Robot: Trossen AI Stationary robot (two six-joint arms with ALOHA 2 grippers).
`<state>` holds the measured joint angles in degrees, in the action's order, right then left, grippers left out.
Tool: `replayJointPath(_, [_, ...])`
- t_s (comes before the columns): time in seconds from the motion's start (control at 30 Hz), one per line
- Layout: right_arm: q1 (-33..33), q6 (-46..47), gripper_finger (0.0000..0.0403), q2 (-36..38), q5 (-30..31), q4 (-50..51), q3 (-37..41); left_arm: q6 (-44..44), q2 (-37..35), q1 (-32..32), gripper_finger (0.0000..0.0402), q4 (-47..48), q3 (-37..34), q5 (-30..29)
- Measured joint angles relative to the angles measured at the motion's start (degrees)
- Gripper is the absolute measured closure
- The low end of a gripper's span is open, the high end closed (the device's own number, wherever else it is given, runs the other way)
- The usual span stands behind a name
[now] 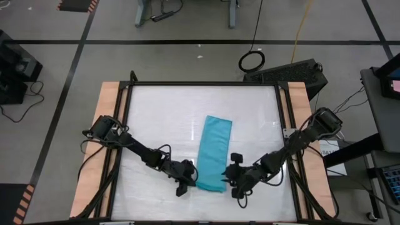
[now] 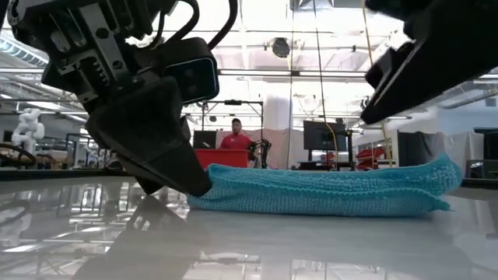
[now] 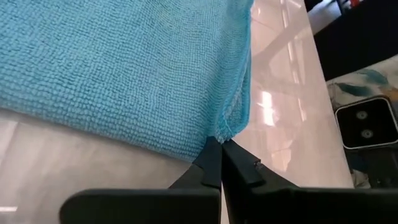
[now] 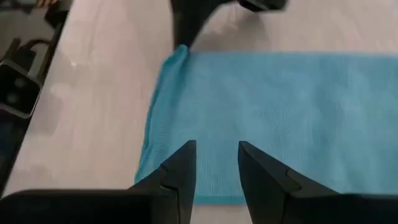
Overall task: Roll towel
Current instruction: Roll the blue microfiber towel
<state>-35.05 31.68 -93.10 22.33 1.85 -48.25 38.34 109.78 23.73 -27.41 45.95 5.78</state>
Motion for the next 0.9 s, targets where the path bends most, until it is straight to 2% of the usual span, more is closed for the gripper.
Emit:
replayJointPath(0.07, [-0.8,-4.2,0.0293,0.0,-0.2,-1.0,0.0,-0.2,0.0,0.0,0.0402,0.2,0.0,-0.1])
replayJointPath(0.2, [-1.6,-8.4,0.0293,0.0,-4.5,-1.3,0.0,-0.2,0.0,-0.1,0.0402,0.3,0.0,-1.0])
replayJointPath(0.43, [-3.9,-14.5,0.0288,-2.5,-5.8,-6.6,0.0,-0.2,0.0,-0.1,0.0401,0.3,0.0,-2.8])
replayJointPath(0.53, [-4.6,-15.0,0.0265,-5.2,-4.2,-10.6,0.0,-0.1,0.0,-0.1,0.0401,0.4,0.0,-2.9])
replayJointPath(0.63, [-5.2,-13.9,0.0231,-7.9,-1.1,-10.6,-0.6,-0.1,0.0,-0.1,0.0401,0.8,0.0,-2.9])
replayJointPath(0.73, [-5.3,-13.7,0.0206,-10.3,-1.7,-10.8,-2.1,0.1,0.0,-0.1,0.0401,0.9,0.0,-2.9])
replayJointPath(0.9, [-6.2,-13.7,0.0199,-14.6,-1.0,-9.4,-4.6,0.2,-0.1,-0.1,0.0401,0.9,0.1,-3.0])
